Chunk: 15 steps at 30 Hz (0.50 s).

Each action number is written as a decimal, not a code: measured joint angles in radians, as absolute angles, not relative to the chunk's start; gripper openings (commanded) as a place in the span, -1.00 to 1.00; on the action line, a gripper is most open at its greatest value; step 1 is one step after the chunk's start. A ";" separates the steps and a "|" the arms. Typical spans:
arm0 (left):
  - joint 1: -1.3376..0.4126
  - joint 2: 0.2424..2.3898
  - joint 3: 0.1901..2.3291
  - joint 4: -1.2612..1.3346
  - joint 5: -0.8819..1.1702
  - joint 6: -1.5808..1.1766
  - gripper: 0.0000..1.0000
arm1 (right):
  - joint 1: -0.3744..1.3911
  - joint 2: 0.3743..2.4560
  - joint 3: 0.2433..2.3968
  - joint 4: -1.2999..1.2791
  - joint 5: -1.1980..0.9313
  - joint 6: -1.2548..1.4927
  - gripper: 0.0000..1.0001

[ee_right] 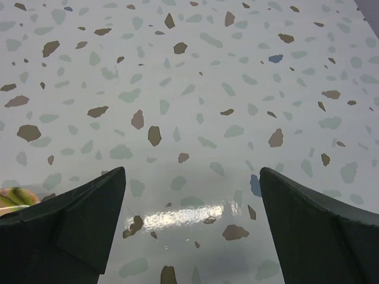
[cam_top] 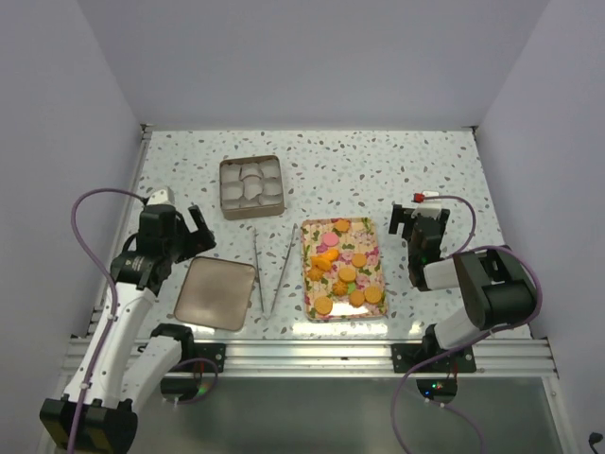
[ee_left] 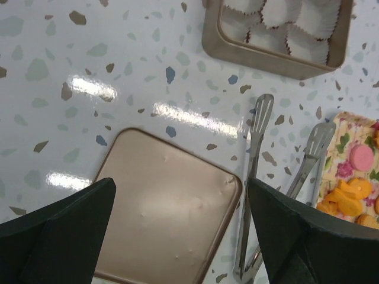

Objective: Pack the cookies

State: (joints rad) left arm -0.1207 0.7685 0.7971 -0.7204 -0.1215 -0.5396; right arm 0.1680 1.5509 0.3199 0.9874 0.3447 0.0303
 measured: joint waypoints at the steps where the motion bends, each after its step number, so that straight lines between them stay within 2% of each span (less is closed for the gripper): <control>1: -0.125 0.790 0.798 -0.744 -0.123 -0.540 1.00 | 0.168 1.551 0.320 0.987 0.345 0.030 0.97; 9: -0.204 0.812 0.798 -0.770 -0.032 -0.532 1.00 | 0.168 1.551 0.320 0.987 0.345 0.030 0.97; 15: -0.228 0.942 0.797 -0.774 0.080 -0.500 1.00 | 0.168 1.551 0.320 0.987 0.345 0.030 0.97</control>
State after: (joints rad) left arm -0.2279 0.9424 0.7975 -0.7738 0.0795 -0.5003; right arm 0.1680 1.5509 0.3199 0.9874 0.3447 0.0299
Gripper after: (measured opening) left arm 0.997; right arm 0.986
